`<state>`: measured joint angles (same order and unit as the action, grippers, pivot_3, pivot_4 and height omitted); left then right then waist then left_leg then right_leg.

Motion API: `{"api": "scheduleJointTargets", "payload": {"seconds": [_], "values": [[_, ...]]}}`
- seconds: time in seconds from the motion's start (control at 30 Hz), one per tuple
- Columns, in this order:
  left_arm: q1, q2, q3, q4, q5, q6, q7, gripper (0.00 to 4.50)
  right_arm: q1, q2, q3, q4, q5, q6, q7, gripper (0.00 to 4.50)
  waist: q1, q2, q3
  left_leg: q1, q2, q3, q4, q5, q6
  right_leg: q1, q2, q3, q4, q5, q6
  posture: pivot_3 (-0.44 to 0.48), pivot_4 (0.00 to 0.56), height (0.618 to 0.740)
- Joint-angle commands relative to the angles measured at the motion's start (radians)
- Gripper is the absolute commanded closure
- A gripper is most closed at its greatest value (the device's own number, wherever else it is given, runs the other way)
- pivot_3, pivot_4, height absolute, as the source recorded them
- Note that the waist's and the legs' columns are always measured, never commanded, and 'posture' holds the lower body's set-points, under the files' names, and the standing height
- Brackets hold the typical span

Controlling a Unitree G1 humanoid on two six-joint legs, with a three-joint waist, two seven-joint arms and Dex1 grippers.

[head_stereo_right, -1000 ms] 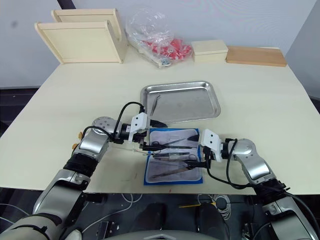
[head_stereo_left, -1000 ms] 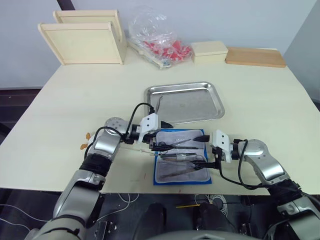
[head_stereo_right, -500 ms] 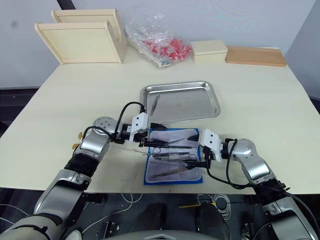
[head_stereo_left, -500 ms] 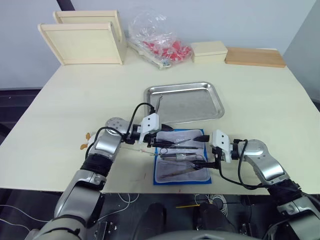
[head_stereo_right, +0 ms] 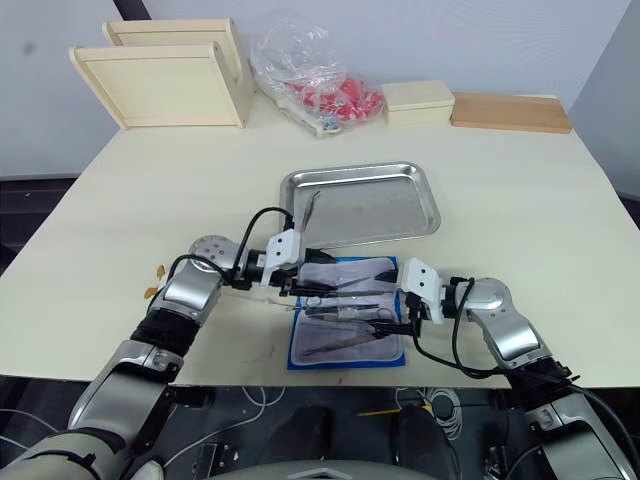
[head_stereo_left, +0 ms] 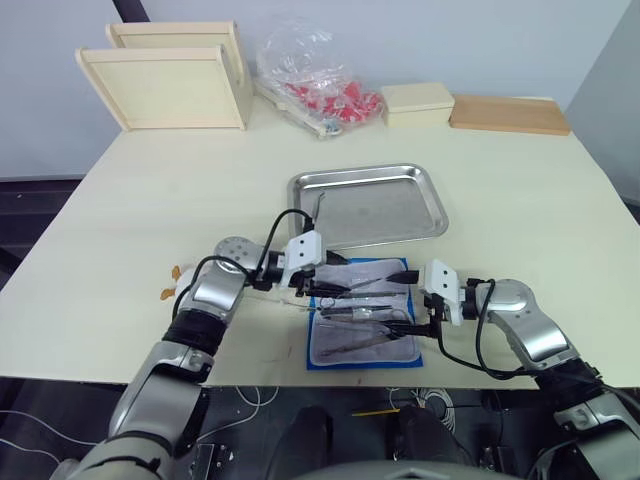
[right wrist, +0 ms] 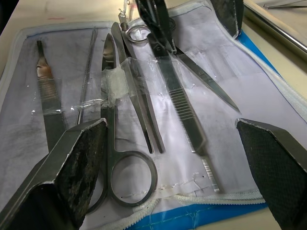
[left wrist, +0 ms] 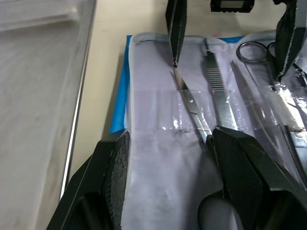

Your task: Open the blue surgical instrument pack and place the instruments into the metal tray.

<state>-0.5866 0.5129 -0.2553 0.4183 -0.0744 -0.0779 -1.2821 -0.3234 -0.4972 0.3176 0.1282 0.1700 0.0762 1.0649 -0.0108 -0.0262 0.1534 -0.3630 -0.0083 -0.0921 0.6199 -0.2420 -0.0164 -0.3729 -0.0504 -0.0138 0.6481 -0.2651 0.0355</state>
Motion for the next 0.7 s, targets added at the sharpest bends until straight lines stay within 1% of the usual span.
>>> {"api": "scheduleJointTargets", "payload": {"seconds": [0.03,0.4,0.57,0.7], "values": [[0.009,0.009,-0.022,-0.029,0.033,-0.021,0.01,1.57,0.055,-0.03,0.043,0.095,-0.099,0.051,-0.038,0.0,0.0,0.0,0.0,0.0,0.0,0.0,0.0,0.0,0.0,0.0,0.0,0.0,0.0,0.0,0.0,0.0,0.15,0.74],[0.009,0.014,-0.021,-0.041,0.038,0.039,0.026,1.57,0.058,-0.033,0.045,0.088,-0.097,0.052,-0.041,0.0,0.0,0.0,0.0,0.0,0.0,0.0,0.004,0.0,0.0,0.0,0.0,0.0,0.004,0.0,0.0,0.0,0.15,0.74],[0.027,0.027,-0.025,-0.076,0.023,0.07,-0.001,1.57,0.058,-0.032,0.047,0.088,-0.098,0.052,-0.046,0.0,-0.001,0.0,0.0,0.0,0.0,0.001,0.005,0.0,0.0,0.0,0.0,0.001,0.005,0.0,0.0,0.0,0.15,0.74],[0.031,0.031,-0.025,-0.096,0.018,0.098,-0.004,2.73,0.059,-0.03,0.049,0.087,-0.098,0.053,-0.047,0.0,0.0,0.0,0.0,0.0,0.0,0.001,0.006,0.0,0.0,0.0,0.0,0.001,0.006,0.0,0.0,0.0,0.15,0.74]]}}
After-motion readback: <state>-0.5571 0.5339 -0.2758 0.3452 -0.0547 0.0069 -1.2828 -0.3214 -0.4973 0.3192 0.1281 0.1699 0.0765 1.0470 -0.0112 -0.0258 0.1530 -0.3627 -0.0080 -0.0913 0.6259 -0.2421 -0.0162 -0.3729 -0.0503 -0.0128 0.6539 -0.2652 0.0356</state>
